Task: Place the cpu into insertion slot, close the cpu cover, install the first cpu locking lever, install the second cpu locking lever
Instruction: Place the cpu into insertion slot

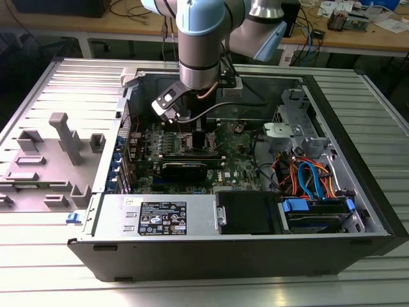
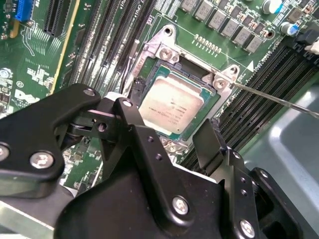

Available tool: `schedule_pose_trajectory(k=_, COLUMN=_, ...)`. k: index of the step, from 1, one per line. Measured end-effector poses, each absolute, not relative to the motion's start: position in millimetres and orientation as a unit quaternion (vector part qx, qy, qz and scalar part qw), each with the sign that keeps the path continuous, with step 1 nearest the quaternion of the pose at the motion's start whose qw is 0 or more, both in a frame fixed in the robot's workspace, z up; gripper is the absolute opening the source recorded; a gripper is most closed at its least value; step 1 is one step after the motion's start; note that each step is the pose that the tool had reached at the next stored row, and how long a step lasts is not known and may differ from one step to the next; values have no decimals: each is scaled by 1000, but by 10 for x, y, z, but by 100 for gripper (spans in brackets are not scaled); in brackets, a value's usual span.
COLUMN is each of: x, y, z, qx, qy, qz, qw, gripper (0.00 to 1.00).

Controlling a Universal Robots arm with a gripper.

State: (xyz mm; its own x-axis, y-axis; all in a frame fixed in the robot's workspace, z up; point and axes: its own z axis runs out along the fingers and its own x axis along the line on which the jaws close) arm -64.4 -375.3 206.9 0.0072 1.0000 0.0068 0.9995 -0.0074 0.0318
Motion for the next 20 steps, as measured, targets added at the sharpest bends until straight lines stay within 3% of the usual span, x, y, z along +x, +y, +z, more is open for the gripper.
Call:
schedule_pose_trajectory(k=17, x=-644, y=-3753, z=2196, qx=710, qy=704, qz=14, qw=9, gripper=68)
schedule_pose_trajectory(k=19, x=-643, y=-3752, z=2233, qx=710, qy=704, qz=13, qw=9, gripper=53)
schedule_pose_trajectory(k=20, x=-643, y=-3752, z=2233, qx=710, qy=704, qz=14, qw=9, gripper=53)
